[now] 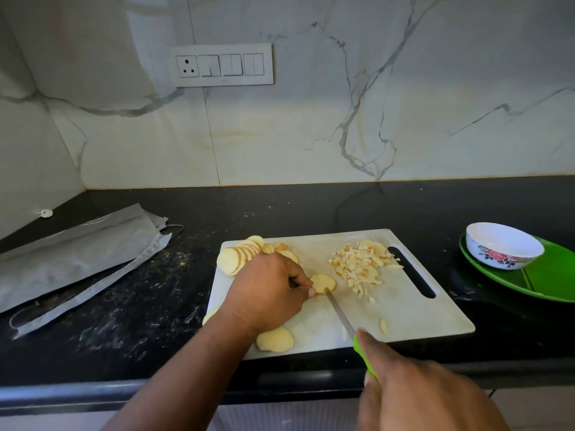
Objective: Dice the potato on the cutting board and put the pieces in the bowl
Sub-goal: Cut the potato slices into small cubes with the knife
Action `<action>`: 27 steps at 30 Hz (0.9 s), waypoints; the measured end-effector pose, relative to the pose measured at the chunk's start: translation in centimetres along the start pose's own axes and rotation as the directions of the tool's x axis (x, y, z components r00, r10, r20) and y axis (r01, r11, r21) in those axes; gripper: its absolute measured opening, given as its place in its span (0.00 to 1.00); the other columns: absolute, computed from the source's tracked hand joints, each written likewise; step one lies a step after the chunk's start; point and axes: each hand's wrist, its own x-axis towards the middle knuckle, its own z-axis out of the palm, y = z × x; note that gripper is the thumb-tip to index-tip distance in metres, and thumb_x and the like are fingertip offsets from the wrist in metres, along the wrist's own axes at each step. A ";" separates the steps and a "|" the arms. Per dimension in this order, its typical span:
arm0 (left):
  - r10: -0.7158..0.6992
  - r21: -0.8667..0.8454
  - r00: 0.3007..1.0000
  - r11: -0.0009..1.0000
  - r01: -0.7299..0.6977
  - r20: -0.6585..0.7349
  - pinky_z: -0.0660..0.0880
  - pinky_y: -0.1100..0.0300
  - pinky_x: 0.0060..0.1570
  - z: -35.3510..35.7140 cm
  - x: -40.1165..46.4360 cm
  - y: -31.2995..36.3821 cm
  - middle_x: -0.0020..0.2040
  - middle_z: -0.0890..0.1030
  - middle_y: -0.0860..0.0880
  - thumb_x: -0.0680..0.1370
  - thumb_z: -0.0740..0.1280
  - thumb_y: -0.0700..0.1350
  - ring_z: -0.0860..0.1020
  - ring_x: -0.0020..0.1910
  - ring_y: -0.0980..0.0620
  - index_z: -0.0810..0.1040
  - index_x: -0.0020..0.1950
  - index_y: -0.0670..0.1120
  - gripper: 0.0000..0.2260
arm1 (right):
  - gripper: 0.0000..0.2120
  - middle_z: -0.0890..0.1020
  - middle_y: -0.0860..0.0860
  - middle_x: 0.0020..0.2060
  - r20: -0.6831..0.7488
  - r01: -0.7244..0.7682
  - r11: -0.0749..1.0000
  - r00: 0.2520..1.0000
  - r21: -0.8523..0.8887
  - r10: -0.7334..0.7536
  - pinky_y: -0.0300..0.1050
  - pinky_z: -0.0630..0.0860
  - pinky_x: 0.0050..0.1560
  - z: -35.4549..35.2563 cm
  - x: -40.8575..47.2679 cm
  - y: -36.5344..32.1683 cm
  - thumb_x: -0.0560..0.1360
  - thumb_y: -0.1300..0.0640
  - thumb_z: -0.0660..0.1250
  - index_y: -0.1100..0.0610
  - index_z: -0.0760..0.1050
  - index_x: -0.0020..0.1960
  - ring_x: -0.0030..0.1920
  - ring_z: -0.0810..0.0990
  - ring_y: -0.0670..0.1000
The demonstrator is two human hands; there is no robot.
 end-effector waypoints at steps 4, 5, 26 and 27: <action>0.002 0.011 1.000 1.000 -0.002 -0.011 0.81 0.65 0.51 0.0 -0.2 0.0 0.44 0.85 0.64 0.77 0.76 0.52 0.81 0.45 0.65 0.88 0.51 0.57 0.04 | 0.31 0.76 0.46 0.45 -0.024 0.003 1.000 1.000 -0.007 -0.003 0.40 0.74 0.51 0.1 2.0 -1.3 0.78 0.46 0.60 0.43 0.51 0.78 0.53 0.80 0.48; 0.002 0.012 1.000 1.000 -0.002 -0.011 0.81 0.65 0.51 0.0 -0.2 0.0 0.44 0.85 0.64 0.77 0.76 0.52 0.81 0.45 0.65 0.88 0.50 0.57 0.04 | 0.31 0.78 0.47 0.48 -0.031 0.000 1.000 1.000 -0.024 -0.001 0.42 0.75 0.50 0.4 2.5 -1.7 0.78 0.48 0.60 0.45 0.53 0.78 0.53 0.80 0.49; 0.019 0.015 1.000 1.000 -0.019 -0.010 0.81 0.64 0.51 -0.2 -0.3 0.2 0.46 0.85 0.64 0.77 0.75 0.50 0.81 0.46 0.64 0.88 0.50 0.57 0.04 | 0.29 0.80 0.46 0.52 -0.059 0.008 1.000 0.998 -0.014 -0.009 0.44 0.76 0.52 1.8 3.4 -1.9 0.77 0.49 0.60 0.44 0.56 0.77 0.54 0.80 0.50; 0.012 0.014 1.000 1.000 -0.012 -0.006 0.81 0.65 0.51 -0.1 -0.3 0.1 0.46 0.85 0.64 0.77 0.75 0.50 0.81 0.46 0.64 0.88 0.51 0.57 0.04 | 0.31 0.80 0.46 0.53 -0.059 0.011 1.000 0.998 -0.013 -0.012 0.43 0.76 0.53 2.1 3.2 -1.8 0.77 0.49 0.59 0.44 0.54 0.77 0.55 0.80 0.50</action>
